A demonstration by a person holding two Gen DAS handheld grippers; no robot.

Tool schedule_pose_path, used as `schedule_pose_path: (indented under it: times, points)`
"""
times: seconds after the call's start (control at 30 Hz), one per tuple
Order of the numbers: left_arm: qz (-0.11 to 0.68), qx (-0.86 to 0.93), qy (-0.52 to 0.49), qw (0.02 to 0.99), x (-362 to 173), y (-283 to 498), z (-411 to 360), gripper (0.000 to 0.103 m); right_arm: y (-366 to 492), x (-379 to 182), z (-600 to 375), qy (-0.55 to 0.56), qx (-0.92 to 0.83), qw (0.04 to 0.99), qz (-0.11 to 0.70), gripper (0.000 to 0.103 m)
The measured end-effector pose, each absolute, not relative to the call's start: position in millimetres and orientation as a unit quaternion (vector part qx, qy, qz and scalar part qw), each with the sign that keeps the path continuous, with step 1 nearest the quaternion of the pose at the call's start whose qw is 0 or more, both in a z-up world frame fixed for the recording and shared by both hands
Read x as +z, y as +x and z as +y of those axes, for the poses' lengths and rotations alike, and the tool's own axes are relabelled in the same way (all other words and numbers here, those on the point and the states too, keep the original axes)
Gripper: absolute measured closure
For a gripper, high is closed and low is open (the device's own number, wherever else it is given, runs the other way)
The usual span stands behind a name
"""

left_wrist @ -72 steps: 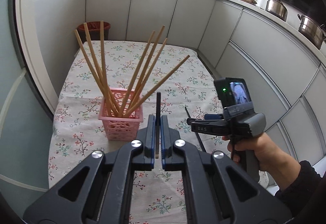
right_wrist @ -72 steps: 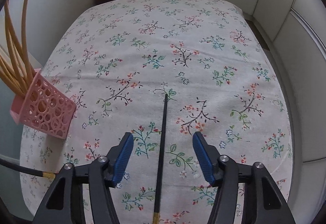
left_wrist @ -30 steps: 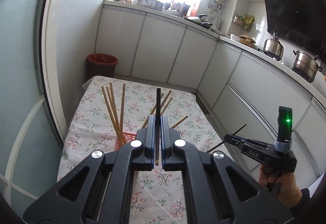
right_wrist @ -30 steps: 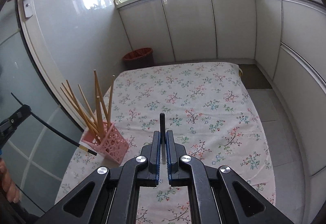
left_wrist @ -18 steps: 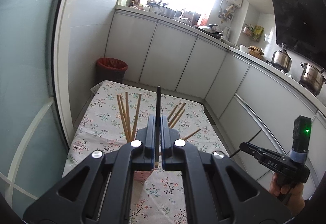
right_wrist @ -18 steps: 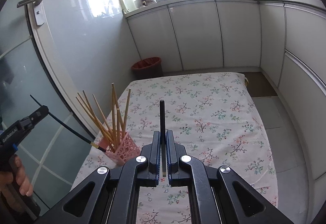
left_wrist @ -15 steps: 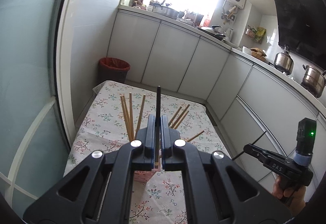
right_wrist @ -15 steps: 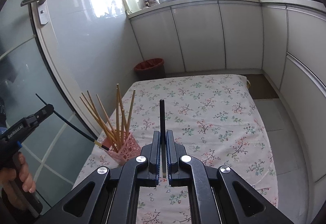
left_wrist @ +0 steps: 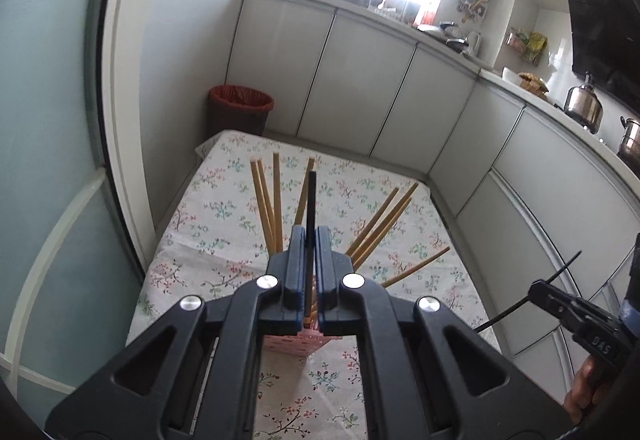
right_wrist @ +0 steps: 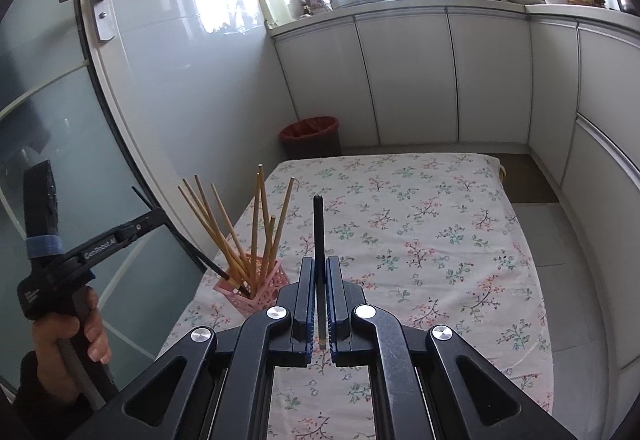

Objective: Organize utensils
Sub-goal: 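Carry both black chopsticks over the basket, lower the left one in and open the left gripper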

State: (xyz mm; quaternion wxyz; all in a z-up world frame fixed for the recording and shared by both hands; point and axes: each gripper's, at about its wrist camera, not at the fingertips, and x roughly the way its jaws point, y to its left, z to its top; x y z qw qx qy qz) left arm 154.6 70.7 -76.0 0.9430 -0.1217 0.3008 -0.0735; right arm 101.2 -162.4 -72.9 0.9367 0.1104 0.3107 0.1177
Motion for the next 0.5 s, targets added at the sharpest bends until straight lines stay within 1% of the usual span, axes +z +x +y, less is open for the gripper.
schedule_pose_path:
  times: [0.17, 0.27, 0.3, 0.33, 0.4, 0.5]
  points:
    - [0.326, -0.069, -0.121, 0.935, -87.4, 166.9, 65.6, 0.098, 99.5, -72.4, -162.0, 0.114, 0.120, 0.936, 0.311, 0.098]
    - [0.323, -0.074, -0.123, 0.935, -90.5, 170.7, 65.4, 0.097, 99.3, -70.8, -159.0, 0.118, 0.127, 0.934, 0.312, 0.098]
    - [0.323, -0.070, -0.121, 0.936, -90.3, 170.4, 65.3, 0.089, 99.5, -70.0, -157.4, 0.118, 0.130, 0.934, 0.311, 0.098]
    - [0.324, -0.067, -0.122, 0.936, -89.9, 169.6, 65.6, 0.075, 99.3, -69.1, -155.1, 0.117, 0.132, 0.934, 0.310, 0.098]
    - [0.323, -0.064, -0.135, 0.935, -85.9, 164.5, 69.7, 0.060, 98.9, -67.6, -149.9, 0.114, 0.137, 0.934, 0.309, 0.098]
    - [0.320, -0.066, -0.148, 0.933, -78.8, 156.0, 77.2, 0.058, 98.6, -64.6, -142.1, 0.113, 0.145, 0.934, 0.305, 0.098]
